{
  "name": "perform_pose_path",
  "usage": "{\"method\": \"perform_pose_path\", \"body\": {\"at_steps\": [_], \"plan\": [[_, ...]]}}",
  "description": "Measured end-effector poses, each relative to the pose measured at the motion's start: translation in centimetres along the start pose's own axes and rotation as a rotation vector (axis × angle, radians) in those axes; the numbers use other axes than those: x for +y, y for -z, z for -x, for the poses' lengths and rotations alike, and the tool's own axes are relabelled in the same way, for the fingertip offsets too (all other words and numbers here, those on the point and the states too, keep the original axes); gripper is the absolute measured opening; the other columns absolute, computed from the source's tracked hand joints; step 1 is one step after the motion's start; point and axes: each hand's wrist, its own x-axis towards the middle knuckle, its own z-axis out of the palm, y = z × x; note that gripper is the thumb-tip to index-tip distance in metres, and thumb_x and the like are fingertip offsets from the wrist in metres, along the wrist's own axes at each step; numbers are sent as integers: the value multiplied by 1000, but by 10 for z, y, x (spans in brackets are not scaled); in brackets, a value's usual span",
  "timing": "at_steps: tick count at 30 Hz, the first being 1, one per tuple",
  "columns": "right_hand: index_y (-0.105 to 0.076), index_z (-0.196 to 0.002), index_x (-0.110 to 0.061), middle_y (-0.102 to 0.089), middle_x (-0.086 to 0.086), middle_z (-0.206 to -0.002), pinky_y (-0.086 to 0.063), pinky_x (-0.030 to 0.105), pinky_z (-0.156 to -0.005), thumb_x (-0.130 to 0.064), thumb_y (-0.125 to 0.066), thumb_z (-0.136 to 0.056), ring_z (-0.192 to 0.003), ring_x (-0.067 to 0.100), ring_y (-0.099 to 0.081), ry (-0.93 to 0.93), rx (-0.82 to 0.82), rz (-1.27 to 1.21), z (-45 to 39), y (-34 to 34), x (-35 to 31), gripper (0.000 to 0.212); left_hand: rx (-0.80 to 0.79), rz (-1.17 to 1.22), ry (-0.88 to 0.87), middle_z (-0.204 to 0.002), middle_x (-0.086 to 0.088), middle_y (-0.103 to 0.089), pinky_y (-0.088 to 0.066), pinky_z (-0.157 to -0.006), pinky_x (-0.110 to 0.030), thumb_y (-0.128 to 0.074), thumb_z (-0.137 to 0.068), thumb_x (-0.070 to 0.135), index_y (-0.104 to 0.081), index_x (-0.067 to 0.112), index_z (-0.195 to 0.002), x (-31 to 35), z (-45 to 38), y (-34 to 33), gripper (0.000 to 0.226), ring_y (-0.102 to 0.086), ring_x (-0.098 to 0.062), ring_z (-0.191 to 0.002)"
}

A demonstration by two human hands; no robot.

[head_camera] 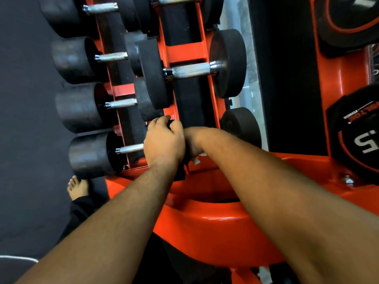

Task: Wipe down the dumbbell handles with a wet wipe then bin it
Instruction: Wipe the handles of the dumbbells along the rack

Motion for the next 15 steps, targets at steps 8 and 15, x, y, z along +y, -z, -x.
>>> {"method": "perform_pose_path", "body": {"at_steps": [8,15], "plan": [[-62,-106,-21,-68,6,-105,-43,38,-76,-32,-53,-93,-100,31,-66,50,586,363,19,-38,18,19,16,3,-2,-134,-3,-64,-47,-101,-38,-44,-95,35,-69,21,-129,-2,-1,-1,44,-58,-26,-120],[-62,-69,-22,-68,-3,-69,-45,26,-58,-31,-74,-78,-71,20,-66,34,140,206,9,0,14,17,7,3,-13,-130,-2,-66,-48,-98,-38,-43,-92,36,-71,23,-124,-5,-3,-3,44,-60,-26,-116]]}}
